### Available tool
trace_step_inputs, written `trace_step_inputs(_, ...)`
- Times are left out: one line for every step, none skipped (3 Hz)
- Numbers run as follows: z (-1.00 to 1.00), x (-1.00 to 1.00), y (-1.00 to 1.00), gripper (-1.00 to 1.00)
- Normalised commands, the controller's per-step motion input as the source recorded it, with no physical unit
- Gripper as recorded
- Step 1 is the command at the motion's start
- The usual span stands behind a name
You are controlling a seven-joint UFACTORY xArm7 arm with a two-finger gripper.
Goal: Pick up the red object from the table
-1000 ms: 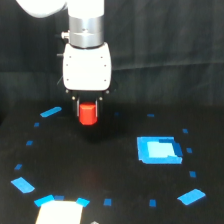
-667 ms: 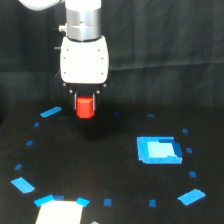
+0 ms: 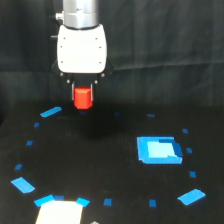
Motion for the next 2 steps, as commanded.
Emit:
trace_step_inputs(0.88, -0.18, -0.14, -0.95)
trace_step_inputs(0.61, 0.15, -0.06, -1.00)
